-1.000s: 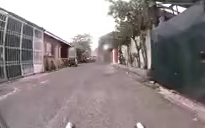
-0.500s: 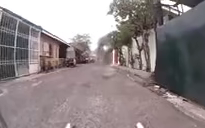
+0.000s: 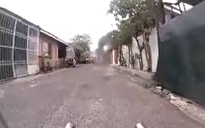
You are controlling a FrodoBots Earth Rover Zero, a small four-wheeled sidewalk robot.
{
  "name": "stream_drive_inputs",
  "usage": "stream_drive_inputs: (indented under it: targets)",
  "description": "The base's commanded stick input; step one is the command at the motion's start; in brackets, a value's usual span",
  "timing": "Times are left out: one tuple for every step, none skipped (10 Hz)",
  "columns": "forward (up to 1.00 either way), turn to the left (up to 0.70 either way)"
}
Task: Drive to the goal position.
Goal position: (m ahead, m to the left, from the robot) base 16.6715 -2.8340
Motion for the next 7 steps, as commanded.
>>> stream_drive_inputs:
  targets:
    - [1.0, 0.02]
    - [1.0, 0.0]
    - [1.0, 0.0]
    - [1.0, 0.0]
    - [1.0, 0.0]
    - [1.0, 0.0]
    - [1.0, 0.0]
